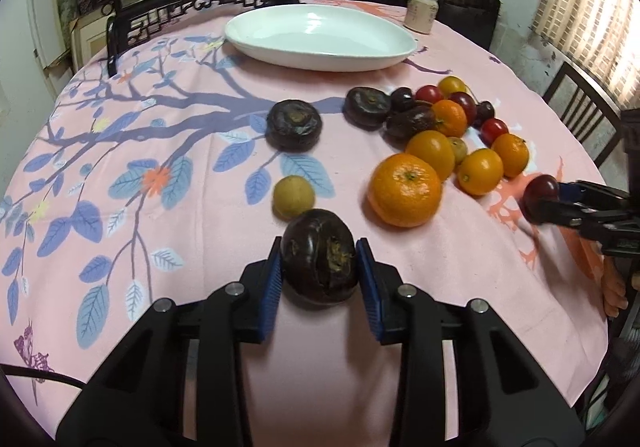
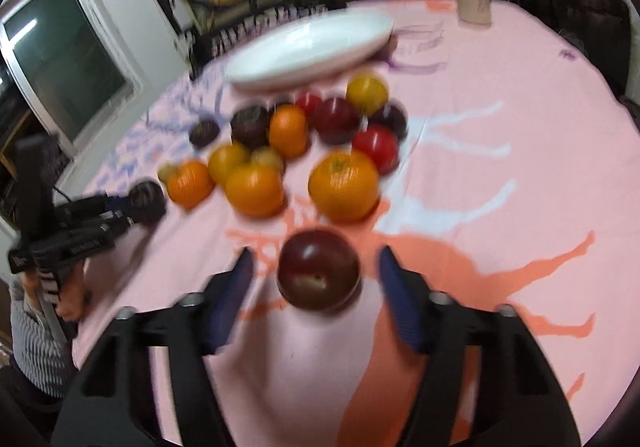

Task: Organize fruits
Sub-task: 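Grasp a dark mangosteen with the left tool while the right tool grasps a dark red plum, then lower both held fruits onto the white plate and open both tools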

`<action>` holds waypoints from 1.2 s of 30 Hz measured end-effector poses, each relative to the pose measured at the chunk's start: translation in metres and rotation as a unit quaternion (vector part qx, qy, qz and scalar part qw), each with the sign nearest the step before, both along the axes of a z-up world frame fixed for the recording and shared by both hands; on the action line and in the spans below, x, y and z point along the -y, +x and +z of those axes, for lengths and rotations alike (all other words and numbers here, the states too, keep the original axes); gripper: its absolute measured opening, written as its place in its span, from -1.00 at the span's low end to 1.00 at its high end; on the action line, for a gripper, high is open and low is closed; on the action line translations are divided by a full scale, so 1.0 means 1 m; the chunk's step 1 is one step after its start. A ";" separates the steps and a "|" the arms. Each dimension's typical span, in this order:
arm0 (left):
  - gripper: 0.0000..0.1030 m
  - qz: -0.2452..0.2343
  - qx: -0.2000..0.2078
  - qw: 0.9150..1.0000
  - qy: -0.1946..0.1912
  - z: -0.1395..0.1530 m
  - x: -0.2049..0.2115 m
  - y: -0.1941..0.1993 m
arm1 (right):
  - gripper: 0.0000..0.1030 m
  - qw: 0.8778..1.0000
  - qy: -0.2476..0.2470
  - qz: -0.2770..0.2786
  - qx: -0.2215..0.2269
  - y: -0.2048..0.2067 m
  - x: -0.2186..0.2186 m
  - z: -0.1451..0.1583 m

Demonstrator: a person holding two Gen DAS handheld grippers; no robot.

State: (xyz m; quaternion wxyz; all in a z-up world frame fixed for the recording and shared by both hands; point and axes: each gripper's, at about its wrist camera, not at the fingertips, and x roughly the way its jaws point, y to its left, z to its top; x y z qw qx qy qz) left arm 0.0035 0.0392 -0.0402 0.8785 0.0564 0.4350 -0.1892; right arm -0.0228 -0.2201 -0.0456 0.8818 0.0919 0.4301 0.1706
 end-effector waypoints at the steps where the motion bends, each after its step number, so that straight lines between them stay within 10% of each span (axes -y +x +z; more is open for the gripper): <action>1: -0.31 -0.002 0.003 1.000 0.002 0.001 0.001 -0.001 | -0.13 1.000 -0.010 0.003 0.003 0.000 -0.002 0.001; 13: -0.31 0.010 0.050 0.998 -0.025 0.070 0.048 0.096 | -0.27 0.996 -0.002 -0.033 0.084 0.095 -0.011 0.075; 21: -0.28 0.054 0.012 0.997 -0.052 0.041 0.052 0.174 | -0.17 0.997 -0.009 -0.054 0.058 0.189 -0.032 0.044; 25: 0.07 0.052 0.026 0.997 -0.043 0.038 0.048 0.170 | 0.22 0.994 -0.001 -0.063 0.085 0.183 -0.020 0.052; 36: 0.22 0.066 0.038 0.997 -0.014 0.030 0.011 0.116 | 0.22 0.992 0.035 -0.076 0.090 0.117 0.012 0.055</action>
